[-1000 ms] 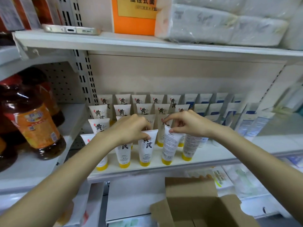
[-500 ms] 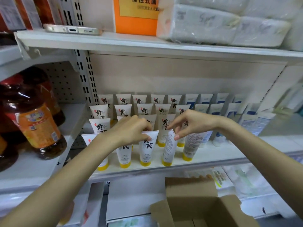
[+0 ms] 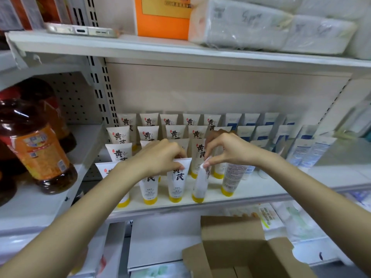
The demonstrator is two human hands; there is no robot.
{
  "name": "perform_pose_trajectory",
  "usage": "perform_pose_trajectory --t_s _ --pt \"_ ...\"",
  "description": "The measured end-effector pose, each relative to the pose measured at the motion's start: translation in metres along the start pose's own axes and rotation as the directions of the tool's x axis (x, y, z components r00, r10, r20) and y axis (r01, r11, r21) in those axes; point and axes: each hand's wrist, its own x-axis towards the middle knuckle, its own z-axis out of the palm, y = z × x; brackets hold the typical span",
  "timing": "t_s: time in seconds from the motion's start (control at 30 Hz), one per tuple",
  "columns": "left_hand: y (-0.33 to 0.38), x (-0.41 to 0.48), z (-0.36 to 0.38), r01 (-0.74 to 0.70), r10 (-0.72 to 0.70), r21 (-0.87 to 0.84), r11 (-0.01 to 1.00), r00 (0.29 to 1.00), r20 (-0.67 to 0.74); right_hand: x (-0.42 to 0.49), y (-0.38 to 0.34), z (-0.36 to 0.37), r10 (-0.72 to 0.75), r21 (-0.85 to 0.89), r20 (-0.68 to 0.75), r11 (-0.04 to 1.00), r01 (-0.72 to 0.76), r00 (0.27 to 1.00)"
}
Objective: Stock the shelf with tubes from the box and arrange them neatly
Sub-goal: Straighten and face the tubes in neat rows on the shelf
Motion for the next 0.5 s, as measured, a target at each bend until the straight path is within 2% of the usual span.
perform_pose_trajectory --t_s 0.5 --pt "0.0021 0.0081 -0.0005 -0.004 0.006 -0.022 1.0 0.997 0.077 -0.0047 0.0092 0.0043 0.001 -0.018 -0.071 1.0 -0.002 0.998"
